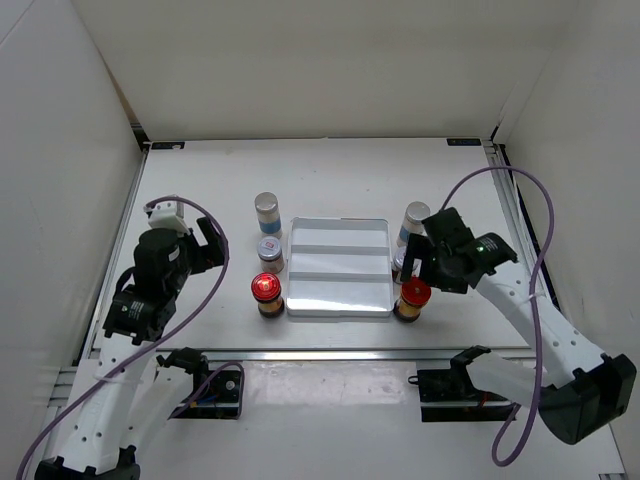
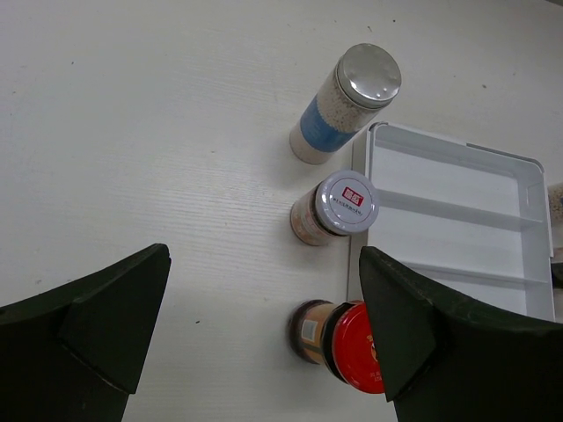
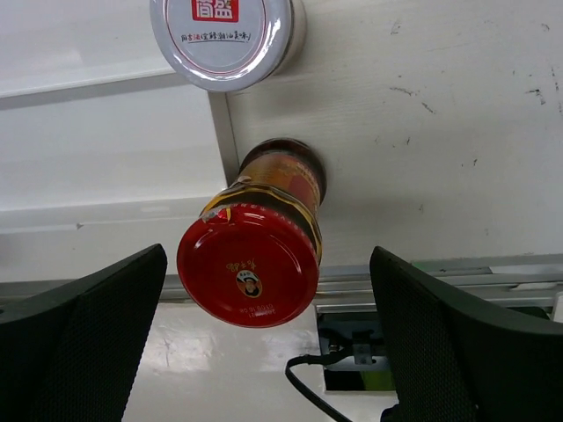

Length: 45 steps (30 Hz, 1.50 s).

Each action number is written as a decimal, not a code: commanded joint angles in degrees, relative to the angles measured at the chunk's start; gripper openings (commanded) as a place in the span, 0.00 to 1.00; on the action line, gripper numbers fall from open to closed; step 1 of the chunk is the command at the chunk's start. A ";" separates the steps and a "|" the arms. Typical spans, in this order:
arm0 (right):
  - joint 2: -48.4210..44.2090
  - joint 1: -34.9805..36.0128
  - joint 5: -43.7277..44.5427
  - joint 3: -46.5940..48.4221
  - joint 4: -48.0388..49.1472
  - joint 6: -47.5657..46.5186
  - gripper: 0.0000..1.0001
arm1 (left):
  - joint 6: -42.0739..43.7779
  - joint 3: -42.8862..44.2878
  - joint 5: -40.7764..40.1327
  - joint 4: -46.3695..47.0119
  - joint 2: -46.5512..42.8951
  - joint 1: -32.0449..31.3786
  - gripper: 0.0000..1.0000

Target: Organize the condiment bottles

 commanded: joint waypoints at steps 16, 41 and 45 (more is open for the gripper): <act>6.38 6.79 5.43 -3.80 4.23 4.94 0.68 | -0.30 -0.67 -2.68 0.74 0.69 -0.20 0.99; 0.65 11.17 6.05 11.59 -1.40 3.88 0.03 | -0.30 -0.67 -2.68 0.74 0.69 -0.20 0.99; 1.80 15.13 4.90 11.06 5.27 0.90 0.03 | -0.30 -0.67 -2.68 0.74 0.69 -0.20 0.99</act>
